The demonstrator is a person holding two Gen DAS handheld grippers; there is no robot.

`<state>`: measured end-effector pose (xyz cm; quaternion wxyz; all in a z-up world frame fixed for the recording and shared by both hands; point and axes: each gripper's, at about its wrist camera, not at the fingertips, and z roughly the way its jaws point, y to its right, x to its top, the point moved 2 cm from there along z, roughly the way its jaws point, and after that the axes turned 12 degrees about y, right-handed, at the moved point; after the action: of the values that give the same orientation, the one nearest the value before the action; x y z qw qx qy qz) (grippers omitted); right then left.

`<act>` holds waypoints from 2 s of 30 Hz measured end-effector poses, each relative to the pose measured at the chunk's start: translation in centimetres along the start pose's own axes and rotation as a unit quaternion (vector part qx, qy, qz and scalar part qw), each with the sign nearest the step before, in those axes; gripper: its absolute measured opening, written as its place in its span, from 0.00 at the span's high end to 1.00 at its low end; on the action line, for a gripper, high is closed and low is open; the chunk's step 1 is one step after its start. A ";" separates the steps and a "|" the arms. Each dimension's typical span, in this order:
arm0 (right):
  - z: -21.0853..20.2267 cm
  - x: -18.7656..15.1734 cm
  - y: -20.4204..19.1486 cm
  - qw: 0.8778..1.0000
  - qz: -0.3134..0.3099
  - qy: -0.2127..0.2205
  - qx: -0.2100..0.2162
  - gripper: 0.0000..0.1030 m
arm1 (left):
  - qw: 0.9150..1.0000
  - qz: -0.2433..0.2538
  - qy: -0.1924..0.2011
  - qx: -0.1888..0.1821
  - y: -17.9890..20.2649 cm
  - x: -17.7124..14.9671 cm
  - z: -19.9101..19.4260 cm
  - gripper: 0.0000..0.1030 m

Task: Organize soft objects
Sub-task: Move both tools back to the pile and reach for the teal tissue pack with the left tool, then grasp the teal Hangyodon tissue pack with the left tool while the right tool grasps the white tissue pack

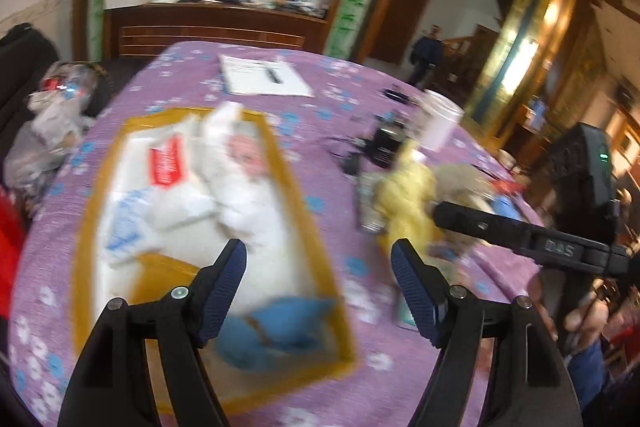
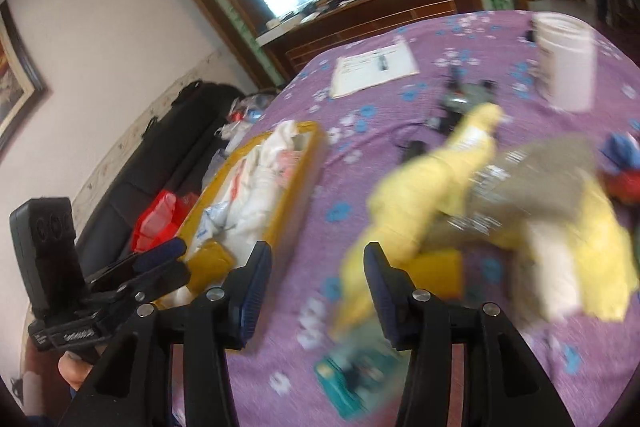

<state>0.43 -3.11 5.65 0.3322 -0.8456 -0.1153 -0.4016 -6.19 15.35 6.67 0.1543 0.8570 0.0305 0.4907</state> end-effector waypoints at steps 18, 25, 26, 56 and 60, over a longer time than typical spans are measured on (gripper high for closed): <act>-7.7 -0.3 8.1 0.994 0.054 0.073 -0.065 0.47 | 0.983 0.122 -0.131 -0.029 11.3 -7.2 8.3 0.19; -5.0 -0.4 7.7 0.990 -0.012 0.051 -0.132 0.47 | 0.984 0.120 -0.127 -0.021 11.2 -7.2 10.8 0.31; -4.6 -0.4 7.7 0.989 -0.020 0.048 -0.140 0.47 | 0.985 0.116 -0.122 -0.023 11.2 -7.1 10.8 0.45; -3.1 -1.6 7.5 0.995 -0.008 0.061 -0.082 0.77 | 0.991 0.078 -0.099 -0.049 10.4 -6.8 9.9 0.53; -2.8 -1.6 8.0 0.995 0.003 0.052 -0.081 0.77 | 0.989 0.088 -0.111 -0.043 10.6 -7.1 10.3 0.53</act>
<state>1.46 -10.85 1.96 0.2697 -0.8478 -0.0625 -0.4524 -2.16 1.40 -0.95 0.1494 0.8980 -0.0837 0.4054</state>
